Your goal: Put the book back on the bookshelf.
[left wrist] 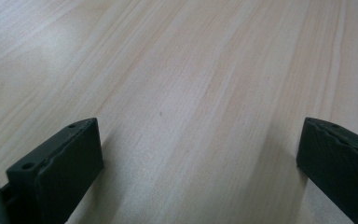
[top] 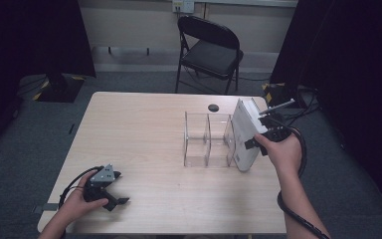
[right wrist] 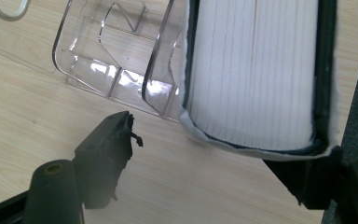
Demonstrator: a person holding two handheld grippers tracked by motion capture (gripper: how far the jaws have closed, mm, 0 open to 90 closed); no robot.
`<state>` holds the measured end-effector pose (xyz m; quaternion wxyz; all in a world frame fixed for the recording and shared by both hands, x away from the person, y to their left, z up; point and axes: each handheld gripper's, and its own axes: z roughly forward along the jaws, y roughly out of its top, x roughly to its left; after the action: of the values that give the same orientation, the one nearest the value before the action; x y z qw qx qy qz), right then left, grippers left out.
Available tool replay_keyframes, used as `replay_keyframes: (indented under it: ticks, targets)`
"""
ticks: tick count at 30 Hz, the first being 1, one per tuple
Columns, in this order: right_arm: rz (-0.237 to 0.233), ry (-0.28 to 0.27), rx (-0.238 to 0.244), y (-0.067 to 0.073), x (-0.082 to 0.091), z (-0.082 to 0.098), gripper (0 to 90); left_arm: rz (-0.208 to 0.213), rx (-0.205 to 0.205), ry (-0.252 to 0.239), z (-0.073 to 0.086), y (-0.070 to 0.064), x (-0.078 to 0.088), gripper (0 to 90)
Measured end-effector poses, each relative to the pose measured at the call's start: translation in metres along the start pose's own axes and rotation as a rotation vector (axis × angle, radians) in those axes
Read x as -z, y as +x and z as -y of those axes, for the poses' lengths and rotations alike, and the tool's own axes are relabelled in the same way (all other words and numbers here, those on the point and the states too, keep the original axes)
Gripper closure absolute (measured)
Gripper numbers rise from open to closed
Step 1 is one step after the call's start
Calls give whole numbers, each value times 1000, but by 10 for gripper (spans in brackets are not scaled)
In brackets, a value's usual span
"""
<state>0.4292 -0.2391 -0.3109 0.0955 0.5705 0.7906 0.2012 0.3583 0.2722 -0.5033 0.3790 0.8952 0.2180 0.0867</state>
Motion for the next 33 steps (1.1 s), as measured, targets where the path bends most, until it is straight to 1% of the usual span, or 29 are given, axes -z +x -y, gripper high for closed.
replay_keyframes:
  ticks: [4,10,11,16,17,22,23,24,25,26,31,33]
  targets:
    - [3,2,-1,0,-1,1,238,0,0,0,0,0,0,0]
    - [-11,-3,-12,-5,0,7,239,0,5,-3,0,0,0,0]
    - [-21,-4,-18,-6,0,9,238,0,4,-3,0,0,0,0]
    - [-31,-11,-15,-6,0,14,238,0,0,0,0,0,0,0]
    - [-38,-20,-12,-8,-1,16,233,0,0,1,0,0,0,0]
    - [-46,-17,-16,-9,-2,21,229,-2,6,-7,0,0,-1,0]
    - [-45,-20,-6,-10,-3,23,226,-2,6,-7,0,0,-1,0]
    - [-45,-20,-6,-10,-3,23,226,-2,6,-7,0,0,-1,0]
    - [-47,-17,-16,-9,-2,23,224,-2,6,-7,0,0,-1,0]
    - [-45,-22,-4,-10,-2,25,218,-2,6,-7,0,0,-1,0]
    - [-46,-15,-1,-9,-3,29,218,-2,1,-4,0,0,0,0]
    - [-56,-24,16,-9,-5,32,218,-2,1,-3,0,0,0,0]
